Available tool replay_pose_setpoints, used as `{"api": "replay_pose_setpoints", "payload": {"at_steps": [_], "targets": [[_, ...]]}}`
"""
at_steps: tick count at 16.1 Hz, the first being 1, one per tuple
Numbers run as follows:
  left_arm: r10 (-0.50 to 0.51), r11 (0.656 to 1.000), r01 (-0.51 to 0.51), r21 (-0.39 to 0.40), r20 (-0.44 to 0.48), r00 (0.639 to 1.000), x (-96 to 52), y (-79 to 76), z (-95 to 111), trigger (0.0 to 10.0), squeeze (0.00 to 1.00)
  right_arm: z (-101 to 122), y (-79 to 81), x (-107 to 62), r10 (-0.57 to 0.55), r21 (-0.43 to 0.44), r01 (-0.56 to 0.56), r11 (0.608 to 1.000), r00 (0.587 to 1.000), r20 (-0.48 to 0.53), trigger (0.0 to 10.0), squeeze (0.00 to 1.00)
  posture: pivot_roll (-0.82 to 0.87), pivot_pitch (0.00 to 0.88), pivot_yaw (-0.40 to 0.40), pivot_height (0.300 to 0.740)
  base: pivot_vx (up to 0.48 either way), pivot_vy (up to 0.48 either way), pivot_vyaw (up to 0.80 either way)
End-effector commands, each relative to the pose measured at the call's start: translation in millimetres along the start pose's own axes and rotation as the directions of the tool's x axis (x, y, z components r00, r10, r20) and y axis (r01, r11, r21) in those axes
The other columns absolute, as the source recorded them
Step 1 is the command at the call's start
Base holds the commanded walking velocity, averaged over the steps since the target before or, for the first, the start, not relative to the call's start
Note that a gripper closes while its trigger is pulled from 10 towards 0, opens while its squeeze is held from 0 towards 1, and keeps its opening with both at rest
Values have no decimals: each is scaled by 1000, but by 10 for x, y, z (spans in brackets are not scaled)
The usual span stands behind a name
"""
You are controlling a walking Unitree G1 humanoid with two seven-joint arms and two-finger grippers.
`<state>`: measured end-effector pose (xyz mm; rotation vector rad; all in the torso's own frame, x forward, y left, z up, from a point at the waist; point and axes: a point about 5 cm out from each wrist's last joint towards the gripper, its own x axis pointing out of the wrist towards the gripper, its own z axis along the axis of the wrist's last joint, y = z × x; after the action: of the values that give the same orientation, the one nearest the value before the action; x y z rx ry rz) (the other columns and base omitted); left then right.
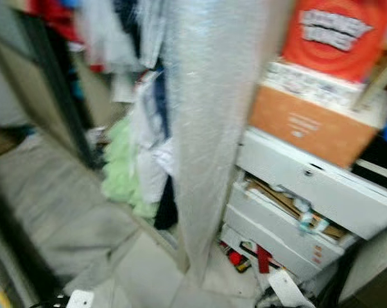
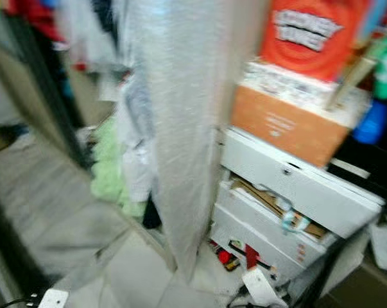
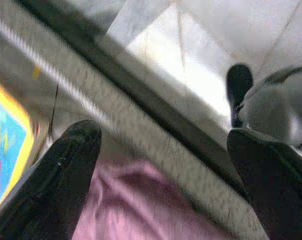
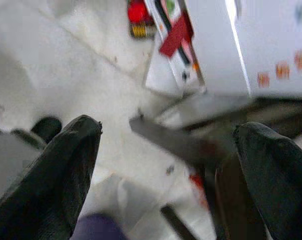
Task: Clean up the room
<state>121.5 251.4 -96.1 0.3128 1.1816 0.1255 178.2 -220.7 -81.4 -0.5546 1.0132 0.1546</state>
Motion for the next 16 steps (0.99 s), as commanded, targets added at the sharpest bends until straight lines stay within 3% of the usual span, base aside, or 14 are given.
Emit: {"api": "replay_pose_setpoints", "payload": {"at_steps": [1, 16], "targets": [[-1, 1000, 1, 14, -8, 1000, -2, 12, -26, 10000, 0, 9, -16, 1, -5, -7, 5, 1000, 1000, 3, 10000, 0, -29, 0, -26, 740, 0, 0, 800], [-6, 1000, 6, 9, -4, 1000, 0, 0, -5, 10000, 0, 43, -20, 6, 5, -60, -4, 998, 1000, 10, 10000, 0, -30, 0, -28, 740, 0, 0, 800]]}}
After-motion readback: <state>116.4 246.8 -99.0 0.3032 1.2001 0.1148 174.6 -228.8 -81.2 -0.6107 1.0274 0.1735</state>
